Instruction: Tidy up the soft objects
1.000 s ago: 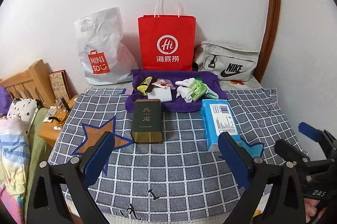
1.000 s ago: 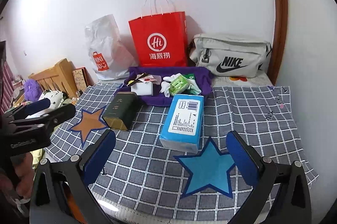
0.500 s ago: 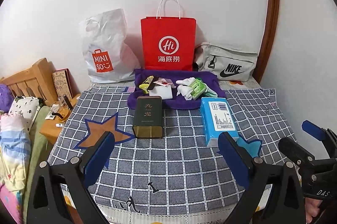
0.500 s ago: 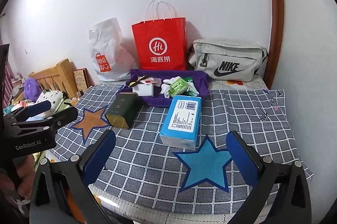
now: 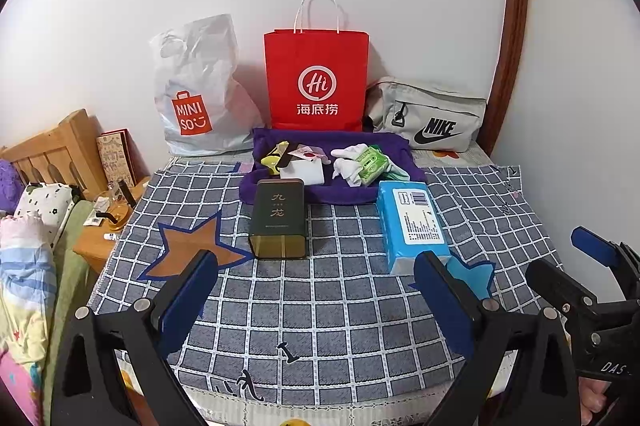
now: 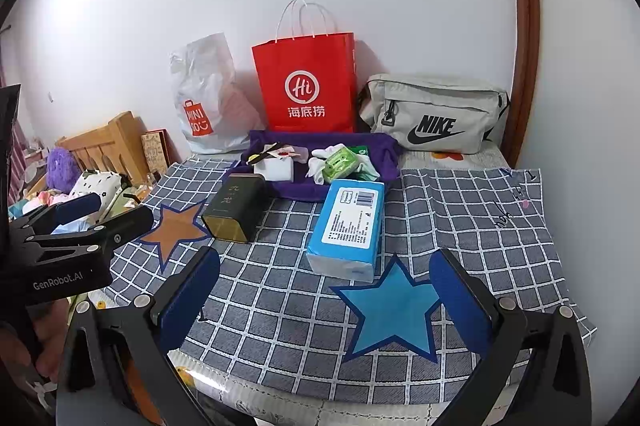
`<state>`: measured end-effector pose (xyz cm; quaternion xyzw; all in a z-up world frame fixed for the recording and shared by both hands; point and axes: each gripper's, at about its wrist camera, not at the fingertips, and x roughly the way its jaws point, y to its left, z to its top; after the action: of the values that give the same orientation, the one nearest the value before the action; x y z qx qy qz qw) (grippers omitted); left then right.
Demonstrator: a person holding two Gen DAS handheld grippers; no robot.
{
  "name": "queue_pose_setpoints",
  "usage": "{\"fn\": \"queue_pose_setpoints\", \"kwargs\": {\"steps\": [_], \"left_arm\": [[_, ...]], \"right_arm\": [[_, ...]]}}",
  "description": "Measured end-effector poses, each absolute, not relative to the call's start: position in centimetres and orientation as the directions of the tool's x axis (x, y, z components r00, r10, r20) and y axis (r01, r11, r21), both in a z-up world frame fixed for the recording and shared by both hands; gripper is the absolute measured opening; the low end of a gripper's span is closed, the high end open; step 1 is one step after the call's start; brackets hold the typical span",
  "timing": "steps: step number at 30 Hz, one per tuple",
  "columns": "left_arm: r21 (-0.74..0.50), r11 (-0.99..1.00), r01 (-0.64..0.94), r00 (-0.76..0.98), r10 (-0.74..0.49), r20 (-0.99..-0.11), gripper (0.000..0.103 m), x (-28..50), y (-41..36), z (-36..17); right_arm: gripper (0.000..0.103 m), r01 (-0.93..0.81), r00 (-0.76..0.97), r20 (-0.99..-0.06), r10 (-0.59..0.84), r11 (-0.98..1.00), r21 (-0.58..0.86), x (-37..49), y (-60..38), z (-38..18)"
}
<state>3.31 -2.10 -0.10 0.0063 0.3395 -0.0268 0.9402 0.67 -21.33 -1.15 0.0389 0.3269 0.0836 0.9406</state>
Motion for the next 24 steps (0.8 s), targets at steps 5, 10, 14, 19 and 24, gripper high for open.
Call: {"fn": "queue_pose_setpoints", "kwargs": {"steps": [5,10,14,19,24], "left_arm": [[-0.009,0.998,0.056,0.767,-0.049,-0.640,0.099,3.35,-2.10,-0.16],[-0.010,0.998,0.056,0.767,-0.049,-0.640,0.099,3.36,-2.06,-0.19],[-0.010,0.998,0.055,0.765,-0.049,-0.642,0.099,3.33,-2.06,-0.28],[-0.012,0.998,0.054,0.765,-0.049,-0.643,0.099,3.32,-1.98,-0.34],[-0.012,0.998,0.054,0.764,-0.049,-0.644,0.099,3.31,-1.94,-0.34]], "right_arm": [[0.103,-0.131,0.772,-0.608,0.183,0.983,0.130,0.54,-21.36,-1.13],[0.103,-0.133,0.772,-0.608,0.186,0.982,0.132,0.49,-21.32,-1.13],[0.103,-0.134,0.773,-0.606,0.186,0.982,0.131,0.44,-21.20,-1.07],[0.103,-0.133,0.773,-0.607,0.186,0.982,0.132,0.42,-21.24,-1.11],[0.103,-0.133,0.773,-0.606,0.186,0.982,0.132,0.38,-21.23,-1.09]]}}
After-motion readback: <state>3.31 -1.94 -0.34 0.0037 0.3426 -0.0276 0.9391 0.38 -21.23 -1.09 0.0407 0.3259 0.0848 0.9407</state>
